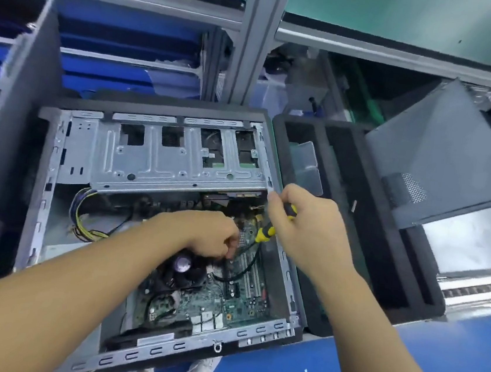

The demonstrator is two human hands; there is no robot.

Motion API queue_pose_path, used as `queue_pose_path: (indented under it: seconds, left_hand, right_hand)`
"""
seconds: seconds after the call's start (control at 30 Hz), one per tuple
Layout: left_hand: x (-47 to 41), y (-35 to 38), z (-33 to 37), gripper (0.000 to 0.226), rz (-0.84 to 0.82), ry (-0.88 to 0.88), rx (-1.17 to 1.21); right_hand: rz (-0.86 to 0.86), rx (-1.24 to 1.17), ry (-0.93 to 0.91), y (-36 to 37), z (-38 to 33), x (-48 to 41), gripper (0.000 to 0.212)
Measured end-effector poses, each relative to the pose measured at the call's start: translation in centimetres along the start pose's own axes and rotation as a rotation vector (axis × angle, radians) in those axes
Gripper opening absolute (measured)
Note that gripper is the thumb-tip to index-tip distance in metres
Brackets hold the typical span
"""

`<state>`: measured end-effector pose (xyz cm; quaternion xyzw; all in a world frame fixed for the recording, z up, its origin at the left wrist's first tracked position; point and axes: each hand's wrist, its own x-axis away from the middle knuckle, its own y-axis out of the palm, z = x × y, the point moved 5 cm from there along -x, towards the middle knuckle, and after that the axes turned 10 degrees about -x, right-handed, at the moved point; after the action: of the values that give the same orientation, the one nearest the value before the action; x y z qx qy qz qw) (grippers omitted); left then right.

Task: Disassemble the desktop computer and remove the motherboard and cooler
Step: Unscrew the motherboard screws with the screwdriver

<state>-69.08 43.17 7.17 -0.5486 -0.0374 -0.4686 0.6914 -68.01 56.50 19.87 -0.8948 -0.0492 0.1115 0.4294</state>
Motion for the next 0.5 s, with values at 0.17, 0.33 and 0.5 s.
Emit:
queue_pose_path:
  seconds: [0.17,0.33,0.5]
  left_hand:
    - [0.3,-0.2,-2.7,0.016,0.091,-0.175,-0.048]
    - [0.6,-0.4,-3.8,0.015,0.177,-0.298,0.028]
    - [0.8,0.6,-4.7,0.028,0.268,-0.468,-0.009]
  right_hand:
    - [0.002,-0.014,0.122,0.6,1.3,0.5,0.015]
    - [-0.074,-0.001,0.184,1.4,1.8,1.3,0.016]
    - [-0.118,-0.005,0.181,2.1,1.5,1.2,0.021]
